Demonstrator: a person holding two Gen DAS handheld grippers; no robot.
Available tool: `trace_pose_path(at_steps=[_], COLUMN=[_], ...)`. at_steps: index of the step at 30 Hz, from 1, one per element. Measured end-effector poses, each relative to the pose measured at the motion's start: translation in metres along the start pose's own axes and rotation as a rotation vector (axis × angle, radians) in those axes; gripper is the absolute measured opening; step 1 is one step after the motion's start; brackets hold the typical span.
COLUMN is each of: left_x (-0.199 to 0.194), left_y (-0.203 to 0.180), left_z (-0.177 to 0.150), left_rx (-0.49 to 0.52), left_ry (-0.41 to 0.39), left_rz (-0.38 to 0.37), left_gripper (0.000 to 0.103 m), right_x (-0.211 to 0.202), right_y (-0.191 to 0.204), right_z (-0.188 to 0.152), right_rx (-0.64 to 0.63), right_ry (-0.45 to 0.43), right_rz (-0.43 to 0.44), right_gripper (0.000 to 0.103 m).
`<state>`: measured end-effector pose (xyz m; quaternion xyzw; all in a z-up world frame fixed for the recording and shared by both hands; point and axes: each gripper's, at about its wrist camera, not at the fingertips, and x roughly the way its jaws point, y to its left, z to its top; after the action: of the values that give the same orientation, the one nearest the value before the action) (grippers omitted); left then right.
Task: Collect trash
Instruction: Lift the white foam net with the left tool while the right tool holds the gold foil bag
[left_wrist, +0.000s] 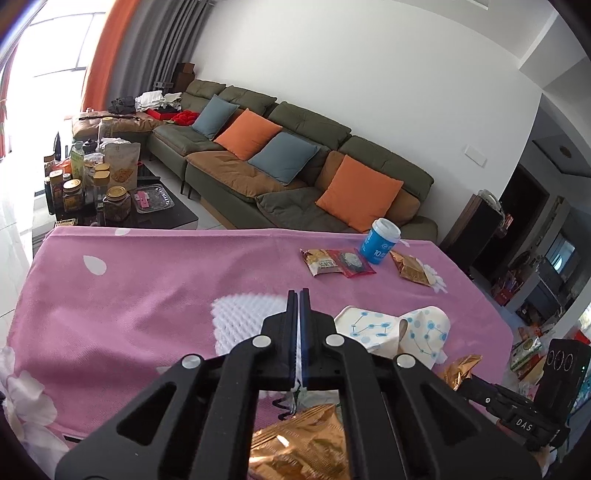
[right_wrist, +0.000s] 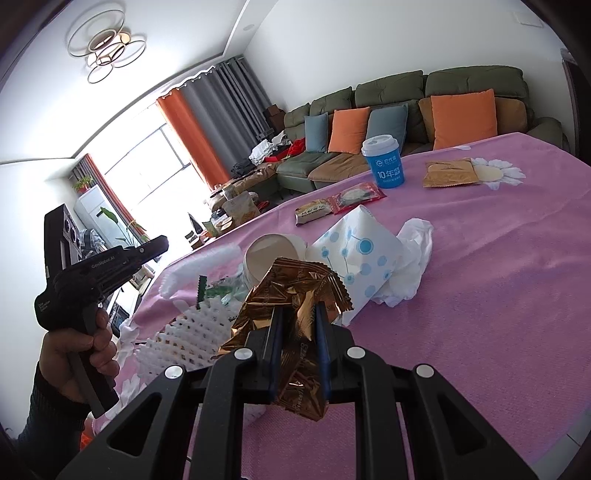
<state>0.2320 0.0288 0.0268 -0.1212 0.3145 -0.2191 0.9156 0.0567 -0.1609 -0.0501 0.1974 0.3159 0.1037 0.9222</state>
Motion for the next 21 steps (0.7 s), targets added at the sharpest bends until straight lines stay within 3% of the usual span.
trace_pose_path(at_steps=[2,4,7,8,12,15,17,21], left_x=[0.003,0.008,0.015,0.016,0.035,0.057,0.066,0.062], left_y=[0.003,0.003,0.005,0.003,0.007,0.011,0.014,0.016], left_z=[-0.002,-0.003,-0.006,-0.008,-0.016,-0.024,-0.029,-0.033], left_rx=[-0.019,-0.001,0.005,0.021,0.030,0.012,-0.001,-0.026], left_ry=[0.014,0.026,0.054,0.062,0.146,0.221,0.247,0.207], left_rz=[-0.017,0.029,0.035,0.052,0.078,0.070,0.067,0.064], left_gripper=[0.001,0.003,0.071,0.073,0.071,0.051,0.025,0.016], right_x=[0.000,0.001,0.000,-0.001,0.000,0.000,-0.001,-0.003], right_y=[0.000,0.000,0.002,0.002,0.002,0.005,0.004,0.003], right_z=[0.000,-0.001,-0.002,-0.002,-0.003,-0.004,-0.003,-0.002], right_rx=[-0.001,-0.004,-0.004,-0.005,0.000,-0.006,-0.007,-0.010], right_ry=[0.001,0.003,0.001,0.001,0.006,0.006,0.005,0.004], right_rz=[0.001,0.004,0.007,0.007,0.008,0.013,0.012,0.004], right_gripper=[0.015,0.015,0.015,0.015,0.015,0.015,0.015,0.015])
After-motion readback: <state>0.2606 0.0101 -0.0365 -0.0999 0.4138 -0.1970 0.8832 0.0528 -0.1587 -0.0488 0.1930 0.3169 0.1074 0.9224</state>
